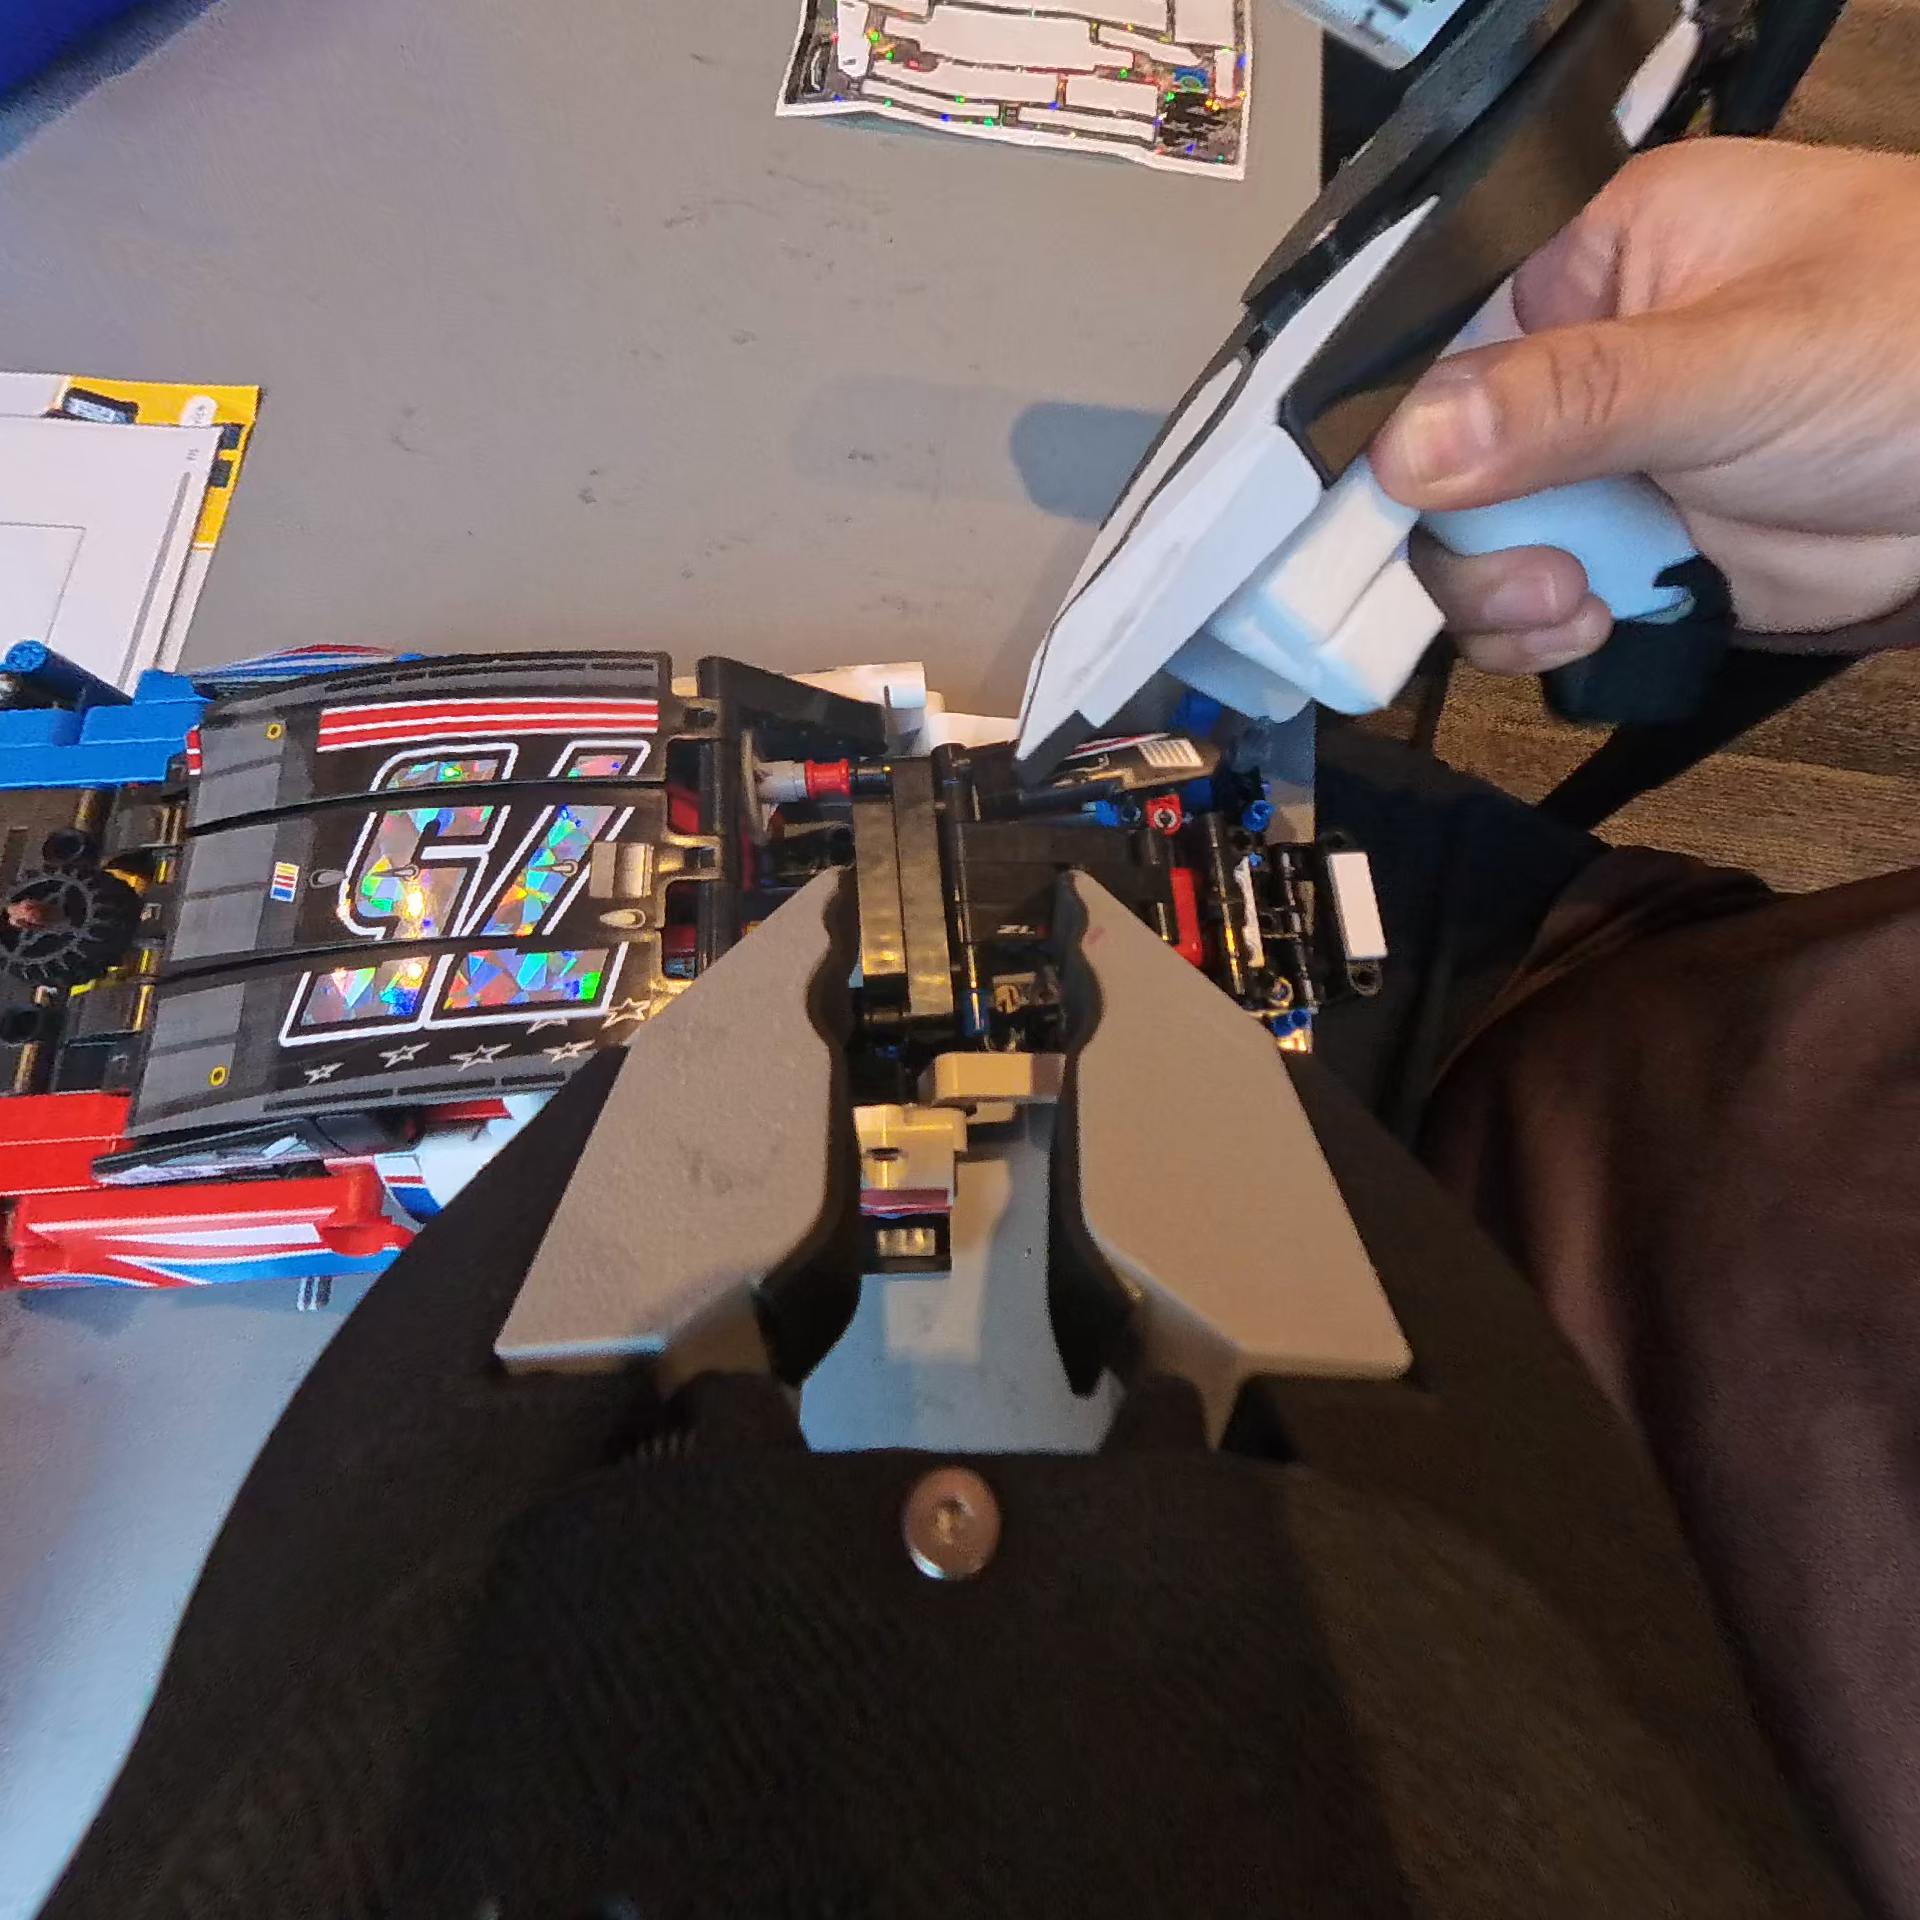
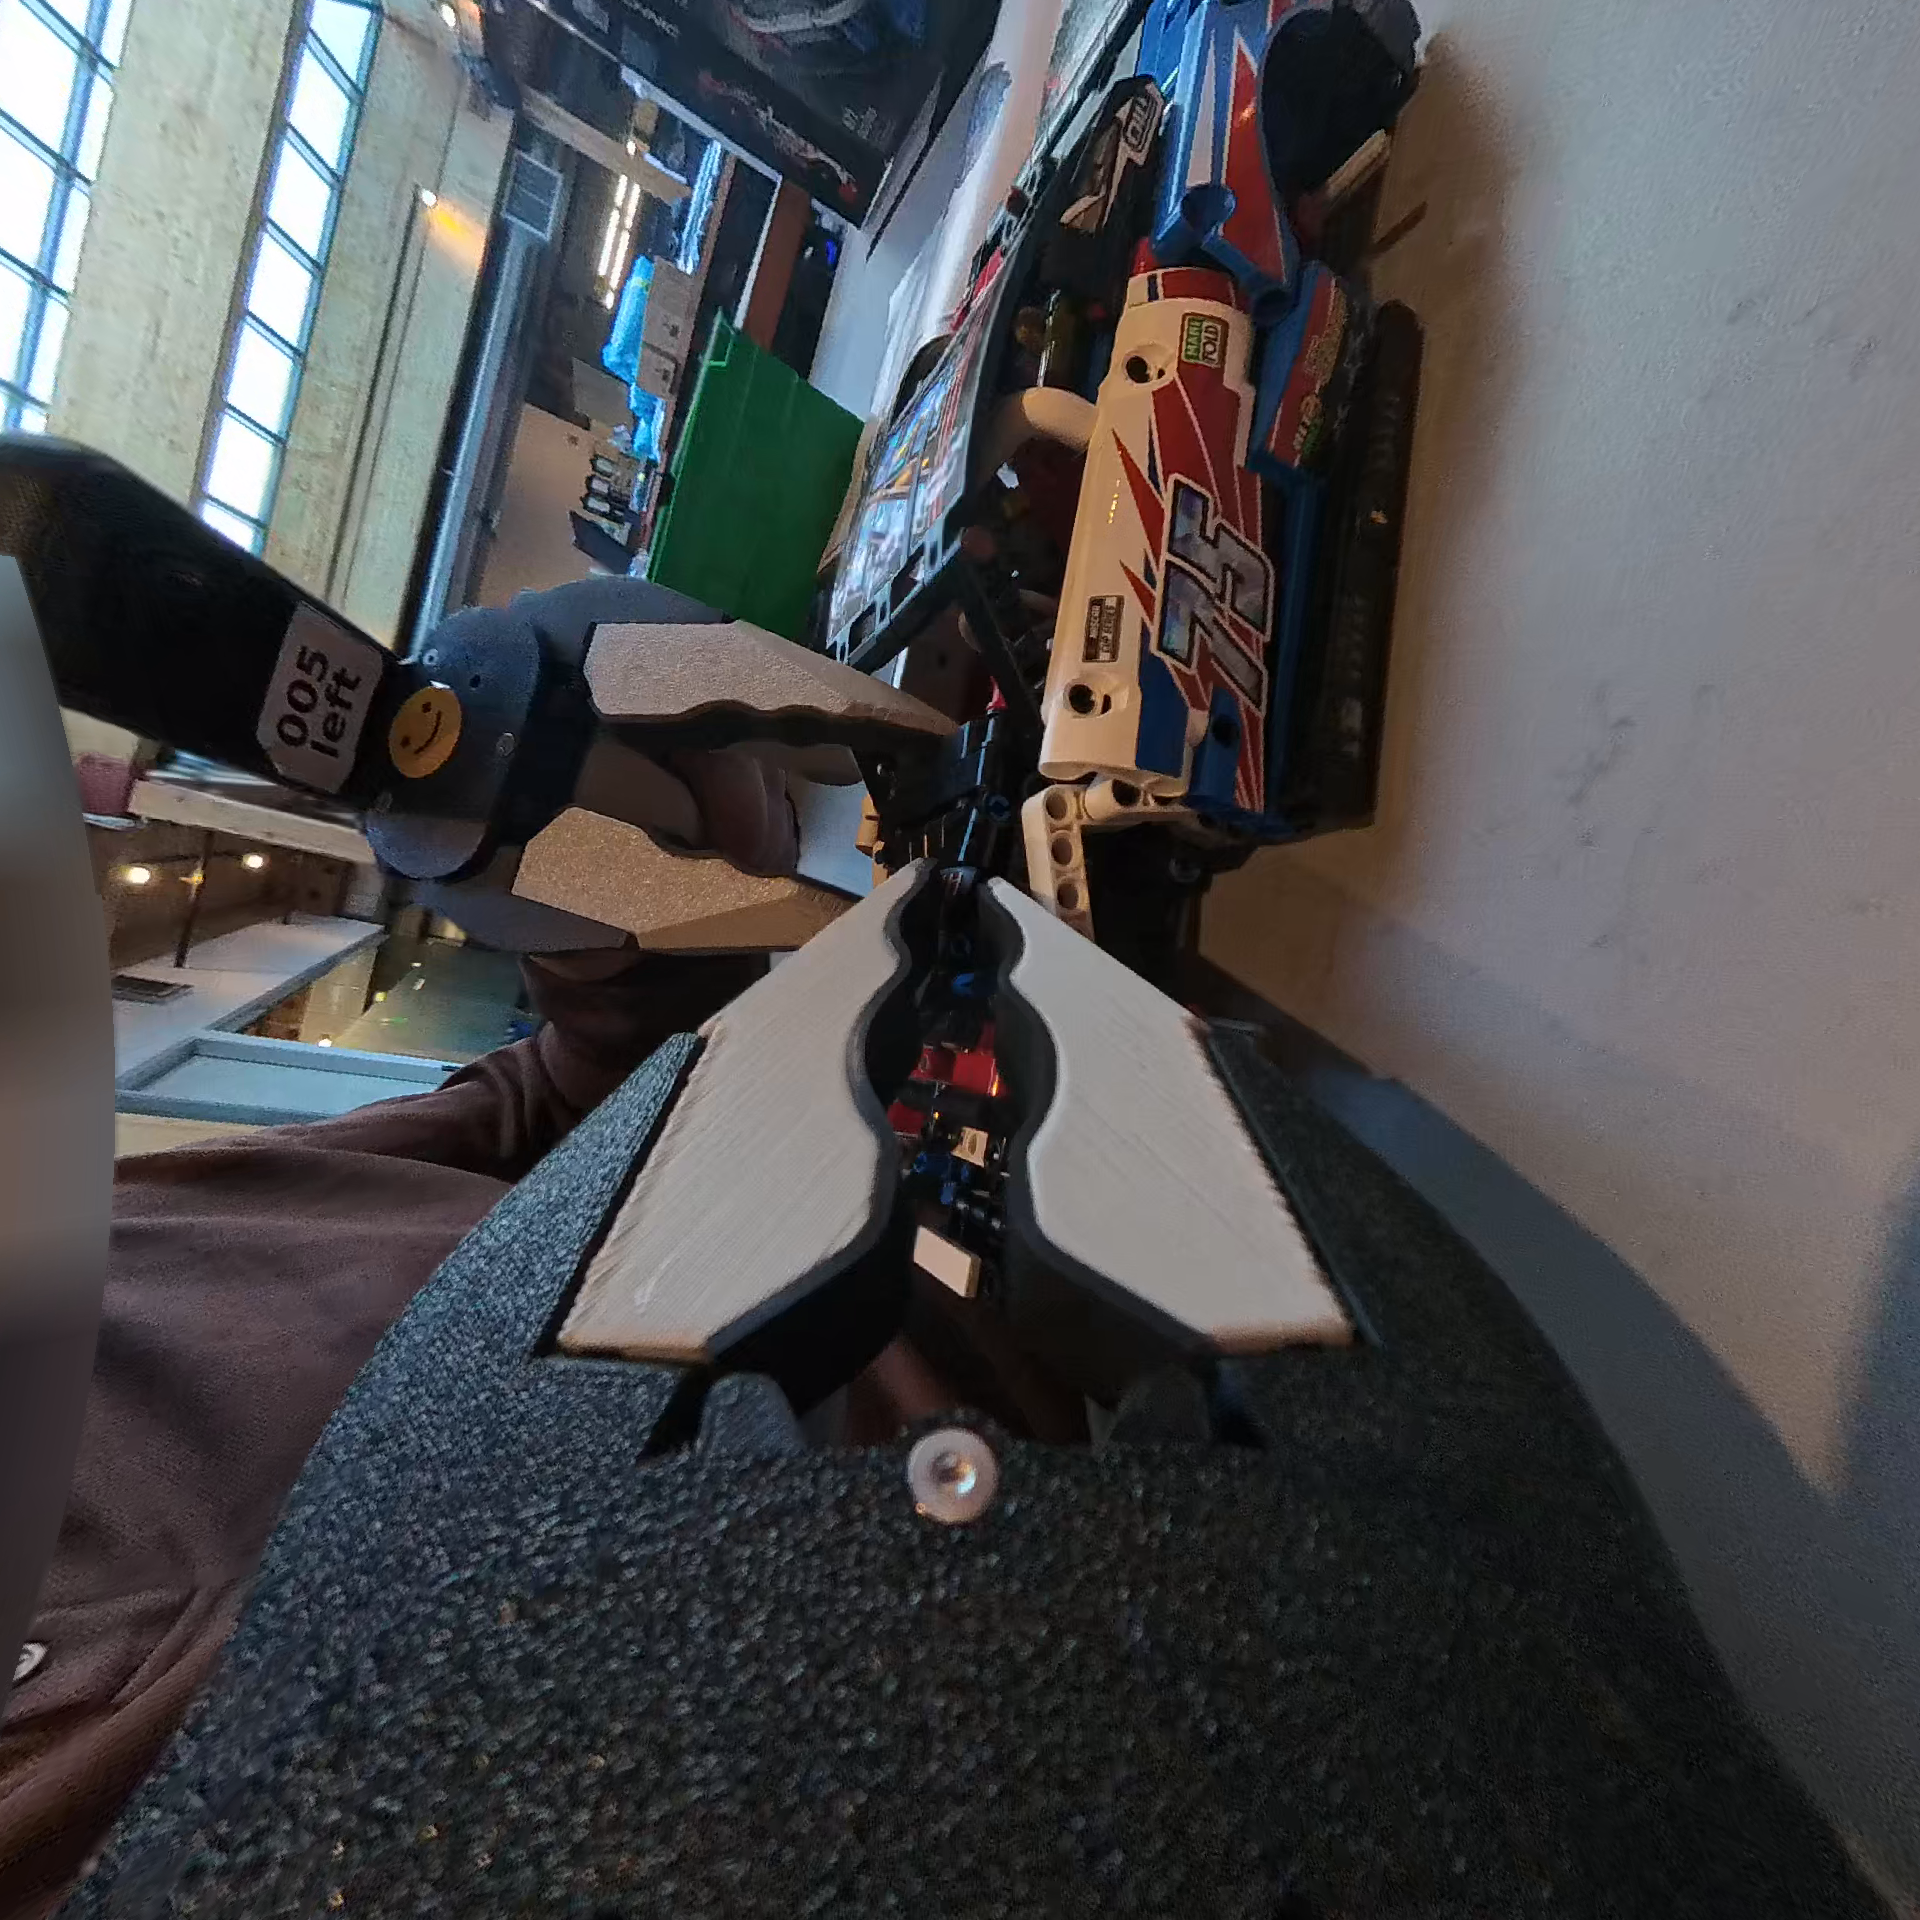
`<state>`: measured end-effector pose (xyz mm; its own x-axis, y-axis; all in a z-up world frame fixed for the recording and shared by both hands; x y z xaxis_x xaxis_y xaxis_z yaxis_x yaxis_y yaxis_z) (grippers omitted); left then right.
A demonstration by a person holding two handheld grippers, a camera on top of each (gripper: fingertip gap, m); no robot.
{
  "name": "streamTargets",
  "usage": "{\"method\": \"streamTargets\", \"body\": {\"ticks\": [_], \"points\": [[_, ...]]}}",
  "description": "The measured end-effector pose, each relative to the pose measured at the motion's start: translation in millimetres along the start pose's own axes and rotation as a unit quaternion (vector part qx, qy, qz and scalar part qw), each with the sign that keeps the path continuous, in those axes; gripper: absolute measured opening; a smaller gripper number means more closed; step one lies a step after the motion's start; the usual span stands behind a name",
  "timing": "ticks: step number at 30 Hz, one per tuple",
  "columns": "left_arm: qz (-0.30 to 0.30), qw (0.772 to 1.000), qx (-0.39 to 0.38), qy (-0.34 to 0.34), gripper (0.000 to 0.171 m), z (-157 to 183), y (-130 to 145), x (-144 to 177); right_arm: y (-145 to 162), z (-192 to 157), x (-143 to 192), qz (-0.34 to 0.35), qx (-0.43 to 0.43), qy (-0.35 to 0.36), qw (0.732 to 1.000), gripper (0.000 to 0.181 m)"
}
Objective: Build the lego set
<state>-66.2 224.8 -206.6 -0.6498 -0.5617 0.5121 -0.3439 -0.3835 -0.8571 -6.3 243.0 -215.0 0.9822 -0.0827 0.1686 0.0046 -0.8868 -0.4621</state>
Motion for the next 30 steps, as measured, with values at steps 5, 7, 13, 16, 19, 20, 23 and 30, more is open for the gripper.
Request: {"method": "streamTargets", "body": {"ticks": [5, 7, 13, 16, 19, 20, 23, 30], "points": [[0.000, 1.000, 0.000, -0.001, 0.036, -0.2, 0.1, 0.2, 0.0, -0.3, 0.1, -0.005, 0.024, 0.007, 1.000, 0.005], [0.000, 1.000, 0.000, -0.002, 0.035, -0.9, -0.2, 0.1, -0.1, 0.5, -0.5, -0.008, 0.014, 0.002, 1.000, 0.006], [0.000, 1.000, 0.002, 0.006, 0.035, 1.2, 0.5, 1.4, 1.7, -2.7, 0.4, -0.027, 0.009, 0.006, 1.000, 0.005], [-0.001, 1.000, 0.003, 0.006, 0.035, 1.3, 0.4, 1.4, 3.5, -0.7, 0.2, -0.028, 0.006, -0.004, 1.000, 0.005], [-0.003, 1.000, 0.002, 0.007, 0.035, 1.6, 0.3, 1.3, 3.3, 0.8, 1.1, -0.021, -0.043, -0.026, 0.999, 0.004], [-0.003, 1.000, 0.002, 0.006, 0.035, 1.4, 0.4, 1.6, 2.4, -0.9, 0.6, -0.029, -0.020, -0.012, 0.999, 0.005], [0.000, 1.000, 0.004, 0.007, 0.035, 1.0, 0.6, 2.8, 1.4, -4.2, -0.4, -0.046, 0.029, 0.013, 0.998, 0.007], [-0.003, 1.000, -0.021, -0.017, 0.012, -6.7, -2.2, 8.3, 2.3, -3.1, -1.8, -0.062, 0.013, 0.007, 0.998, 0.006]]}}
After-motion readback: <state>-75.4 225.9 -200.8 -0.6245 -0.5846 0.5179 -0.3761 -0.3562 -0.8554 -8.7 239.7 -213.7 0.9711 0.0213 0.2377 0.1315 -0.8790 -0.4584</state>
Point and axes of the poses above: each gripper's, where its closed fingertips meet, x back along the fingers, y out of its underside, z = x × y across the jaws, the point moved 3 cm from there along x, back along the fingers, and after that the axes turned 11 degrees about z, right-handed, at the moved point
